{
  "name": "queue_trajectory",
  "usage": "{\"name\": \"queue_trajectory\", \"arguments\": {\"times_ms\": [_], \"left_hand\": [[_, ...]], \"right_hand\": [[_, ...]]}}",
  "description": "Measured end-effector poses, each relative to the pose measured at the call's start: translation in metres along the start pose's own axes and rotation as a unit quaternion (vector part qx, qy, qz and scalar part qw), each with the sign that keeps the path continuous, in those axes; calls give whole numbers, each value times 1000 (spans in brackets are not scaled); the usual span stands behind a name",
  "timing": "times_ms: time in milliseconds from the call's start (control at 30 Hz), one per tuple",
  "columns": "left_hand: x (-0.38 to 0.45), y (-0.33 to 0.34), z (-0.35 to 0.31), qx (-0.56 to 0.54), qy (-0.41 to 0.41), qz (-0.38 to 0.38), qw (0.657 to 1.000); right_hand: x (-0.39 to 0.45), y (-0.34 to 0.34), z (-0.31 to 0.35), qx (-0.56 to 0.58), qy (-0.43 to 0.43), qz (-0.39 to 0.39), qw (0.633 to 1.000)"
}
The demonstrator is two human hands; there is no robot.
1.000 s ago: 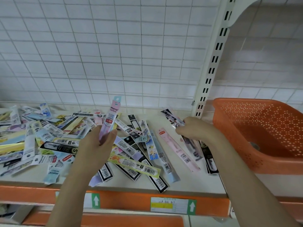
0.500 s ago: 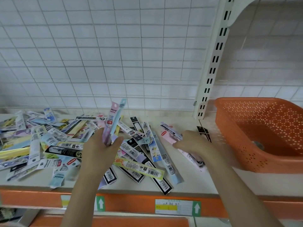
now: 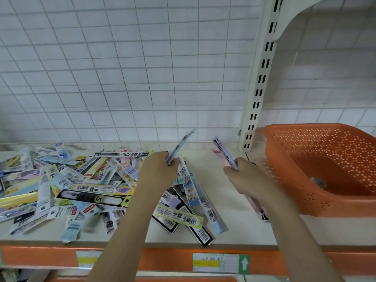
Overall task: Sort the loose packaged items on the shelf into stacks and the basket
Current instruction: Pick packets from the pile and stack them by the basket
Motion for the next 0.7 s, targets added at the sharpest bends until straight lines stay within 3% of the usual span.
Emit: {"name": "queue_trajectory", "arguments": {"times_ms": [200, 333, 567, 700], "left_hand": [[20, 26, -13, 124, -35, 99, 987], [24, 32, -18, 147, -52, 119, 981], [27, 14, -16, 31, -79, 112, 990], [18, -21, -18, -99, -86, 51, 990]], "right_hand": [[-9, -2, -8, 27, 20, -2, 999], [-9, -2, -15, 13, 20, -10, 1000], [-9, 0, -20, -18, 14, -7, 1000], [-6, 7, -19, 4, 6, -2, 1000]]}}
Point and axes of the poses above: each hand's wrist, its own x-axis towards the middle knuckle, its own y-axis out of the palm, z = x × y, the point moved 1 cm from there along x, towards the middle knuckle, and after that the axes turned 1 degree about -z, right-handed, at the moved point
